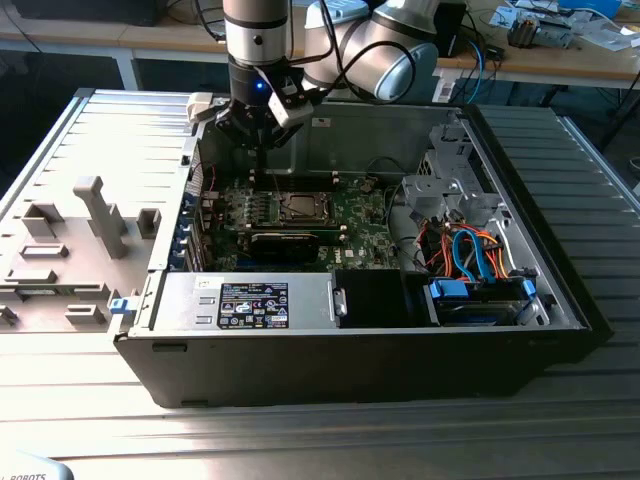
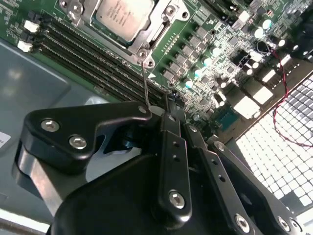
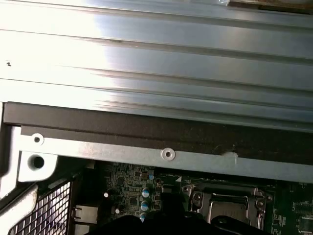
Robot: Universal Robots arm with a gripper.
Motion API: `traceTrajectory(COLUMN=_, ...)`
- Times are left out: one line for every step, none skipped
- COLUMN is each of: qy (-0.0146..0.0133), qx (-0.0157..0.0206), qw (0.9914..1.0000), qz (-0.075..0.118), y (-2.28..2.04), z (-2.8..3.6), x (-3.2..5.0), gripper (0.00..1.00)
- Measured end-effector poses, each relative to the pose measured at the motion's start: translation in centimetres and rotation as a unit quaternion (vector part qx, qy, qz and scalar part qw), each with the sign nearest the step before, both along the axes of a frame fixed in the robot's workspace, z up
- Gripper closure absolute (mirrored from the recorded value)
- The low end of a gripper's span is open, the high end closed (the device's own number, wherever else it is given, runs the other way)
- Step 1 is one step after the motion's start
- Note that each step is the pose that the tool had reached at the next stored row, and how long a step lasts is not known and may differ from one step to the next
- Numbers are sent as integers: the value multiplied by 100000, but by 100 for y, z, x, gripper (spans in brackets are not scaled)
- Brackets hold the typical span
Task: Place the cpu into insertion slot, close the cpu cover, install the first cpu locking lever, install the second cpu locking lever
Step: 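Install the first cpu locking lever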
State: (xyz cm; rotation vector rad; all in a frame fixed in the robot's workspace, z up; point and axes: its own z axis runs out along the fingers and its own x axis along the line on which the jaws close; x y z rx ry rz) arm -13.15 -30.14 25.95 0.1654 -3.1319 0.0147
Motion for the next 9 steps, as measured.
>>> traceTrajectory(qy=1, qx=3, qw=100000, qz=6, y=0, z=0, x=0, gripper=89)
traceTrajectory(qy=6, qx=-3, qw=100000, qz=2, y=1, z=0, x=0, gripper=89)
traceTrajectory(qy=-1, qx=1, qw=100000, qz=-1, y=1, z=0, x=0, gripper=89)
traceTrajectory(qy=-3, qx=2, qw=100000, qz=-5, y=2, z=0, x=9, gripper=89)
traceTrajectory(qy=-1, qx=-1, qw=100000, qz=-7, y=2, z=0, x=38, gripper=89)
traceTrajectory(qy=3, qx=-4, qw=100000, qz=-6, y=2, z=0, x=60, gripper=89)
traceTrajectory(qy=8, qx=-18, qw=100000, qz=-9, y=2, z=0, x=86, gripper=89)
traceTrajectory(qy=5, qx=-55, qw=100000, qz=-2, y=2, z=0, x=117, gripper=89)
traceTrajectory(qy=10, qx=-79, qw=100000, qz=4, y=1, z=0, x=141, gripper=89)
